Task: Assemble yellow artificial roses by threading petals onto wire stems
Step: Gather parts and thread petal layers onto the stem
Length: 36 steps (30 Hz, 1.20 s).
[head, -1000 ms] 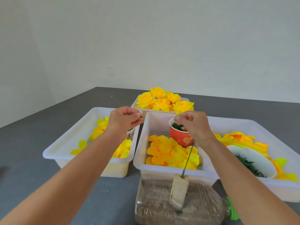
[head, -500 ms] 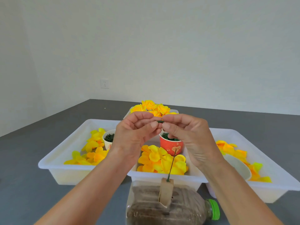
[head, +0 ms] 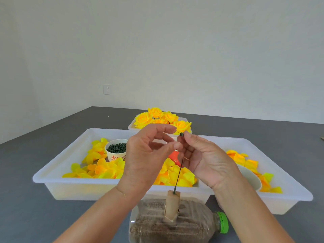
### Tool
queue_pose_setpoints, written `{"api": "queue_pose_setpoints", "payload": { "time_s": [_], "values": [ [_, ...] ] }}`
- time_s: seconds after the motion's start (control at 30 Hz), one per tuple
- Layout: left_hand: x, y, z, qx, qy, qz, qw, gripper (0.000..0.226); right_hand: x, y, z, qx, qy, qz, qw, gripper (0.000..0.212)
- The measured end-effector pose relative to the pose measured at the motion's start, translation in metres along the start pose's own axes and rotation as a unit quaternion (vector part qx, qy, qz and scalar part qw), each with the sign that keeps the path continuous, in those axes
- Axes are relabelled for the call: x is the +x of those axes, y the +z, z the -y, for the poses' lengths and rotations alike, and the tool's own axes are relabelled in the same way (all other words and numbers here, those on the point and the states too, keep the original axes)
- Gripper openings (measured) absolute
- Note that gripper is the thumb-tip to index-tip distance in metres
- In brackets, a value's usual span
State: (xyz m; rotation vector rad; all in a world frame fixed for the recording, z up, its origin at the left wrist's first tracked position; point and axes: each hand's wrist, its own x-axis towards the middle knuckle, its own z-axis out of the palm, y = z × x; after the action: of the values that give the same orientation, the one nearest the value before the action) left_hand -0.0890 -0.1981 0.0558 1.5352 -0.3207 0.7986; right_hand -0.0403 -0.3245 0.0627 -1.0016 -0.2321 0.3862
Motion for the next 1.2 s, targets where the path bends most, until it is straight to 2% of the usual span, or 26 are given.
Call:
{"api": "queue_pose_setpoints", "payload": {
  "time_s": [0.07, 0.17, 0.27, 0.4, 0.5, 0.67, 0.9, 1.2],
  "values": [
    [0.001, 0.002, 0.0, 0.003, -0.005, -0.021, 1.0, 0.024, 0.002, -0.003, 0.002, 0.003, 0.004, -0.009, 1.0, 0.017],
    [0.004, 0.005, -0.002, -0.014, -0.04, -0.028, 0.999, 0.019, 0.002, -0.005, 0.004, -0.012, 0.005, 0.002, 1.0, 0.011],
    [0.007, 0.008, -0.004, -0.02, -0.063, 0.011, 0.998, 0.013, 0.0, -0.006, 0.005, -0.043, -0.005, 0.022, 0.999, 0.006],
    [0.01, 0.007, -0.006, -0.057, -0.09, 0.049, 0.993, 0.004, -0.004, -0.008, 0.011, -0.096, -0.025, 0.04, 0.994, 0.014],
    [0.012, 0.004, -0.007, -0.07, -0.136, 0.064, 0.986, 0.012, -0.008, -0.007, 0.014, -0.116, -0.035, 0.052, 0.991, 0.02],
    [0.008, 0.003, -0.006, -0.095, -0.155, 0.088, 0.979, 0.005, -0.013, -0.008, 0.013, -0.136, -0.049, 0.06, 0.988, 0.019],
    [-0.011, 0.001, 0.009, -0.019, -0.15, 0.047, 0.987, 0.014, -0.015, -0.023, 0.011, -0.078, -0.032, 0.024, 0.996, 0.011],
    [-0.02, 0.013, 0.015, 0.046, -0.141, 0.061, 0.987, 0.024, -0.019, -0.024, 0.004, -0.223, -0.109, -0.009, 0.969, 0.006]
  ]
}}
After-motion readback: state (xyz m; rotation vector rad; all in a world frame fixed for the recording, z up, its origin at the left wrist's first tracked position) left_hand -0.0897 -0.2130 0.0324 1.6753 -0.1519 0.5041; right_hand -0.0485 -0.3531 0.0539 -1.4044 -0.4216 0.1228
